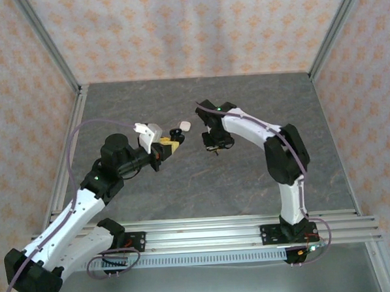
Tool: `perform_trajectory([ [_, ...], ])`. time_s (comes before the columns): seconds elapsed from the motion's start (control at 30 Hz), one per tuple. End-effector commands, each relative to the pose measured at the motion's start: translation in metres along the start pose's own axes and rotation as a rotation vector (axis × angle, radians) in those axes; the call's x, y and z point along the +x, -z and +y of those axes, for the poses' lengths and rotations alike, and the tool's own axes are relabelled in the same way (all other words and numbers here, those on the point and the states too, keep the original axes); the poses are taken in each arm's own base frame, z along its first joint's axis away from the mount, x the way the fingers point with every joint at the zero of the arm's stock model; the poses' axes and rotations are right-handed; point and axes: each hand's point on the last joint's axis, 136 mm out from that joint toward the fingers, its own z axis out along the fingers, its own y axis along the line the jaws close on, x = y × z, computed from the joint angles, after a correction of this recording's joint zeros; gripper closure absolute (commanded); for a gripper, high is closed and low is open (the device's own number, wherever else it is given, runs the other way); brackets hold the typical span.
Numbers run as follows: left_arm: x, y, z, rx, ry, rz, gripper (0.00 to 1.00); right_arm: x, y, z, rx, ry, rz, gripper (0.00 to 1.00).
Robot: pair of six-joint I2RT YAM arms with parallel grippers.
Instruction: Insert wireless bluetooth earbuds into charging case
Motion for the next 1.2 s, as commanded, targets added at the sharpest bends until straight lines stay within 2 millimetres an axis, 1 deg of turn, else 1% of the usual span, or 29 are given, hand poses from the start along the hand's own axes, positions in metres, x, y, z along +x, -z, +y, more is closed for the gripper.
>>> perform_trajectory([
  [0.0,-0.026,0.004,-0.001,0.002,-0.020,-0.119,1.00,-0.023,0.043,-0.002,-0.025,-0.055,-0.188,0.87],
  [0.07,-0.029,0.003,-0.003,0.014,-0.029,-0.135,1.00,-0.030,0.064,0.001,-0.061,-0.065,-0.259,0.87],
  [0.17,-0.036,0.003,-0.006,0.030,-0.044,-0.161,1.00,-0.039,0.102,0.011,-0.153,-0.067,-0.376,0.88],
  [0.33,-0.048,0.003,-0.010,0.050,-0.062,-0.199,1.00,-0.046,0.171,0.032,-0.352,-0.059,-0.588,0.91],
  [0.53,-0.059,-0.002,-0.014,0.085,-0.070,-0.211,1.00,-0.038,0.246,0.052,-0.594,-0.033,-0.798,0.91],
  [0.73,-0.065,-0.006,-0.021,0.133,-0.069,-0.211,1.00,-0.020,0.314,0.068,-0.798,0.049,-0.952,0.91],
  [0.83,-0.071,-0.006,-0.025,0.157,-0.075,-0.222,1.00,-0.010,0.336,0.079,-0.880,0.107,-0.998,0.90],
  [0.9,-0.075,-0.005,-0.030,0.179,-0.078,-0.226,1.00,-0.005,0.342,0.088,-0.902,0.144,-1.011,0.90],
  [1.03,-0.084,-0.003,-0.039,0.217,-0.088,-0.230,1.00,0.003,0.339,0.109,-0.910,0.235,-0.986,0.90],
  [1.17,-0.088,0.001,-0.045,0.232,-0.098,-0.230,1.00,0.011,0.341,0.122,-0.945,0.288,-0.960,0.90],
])
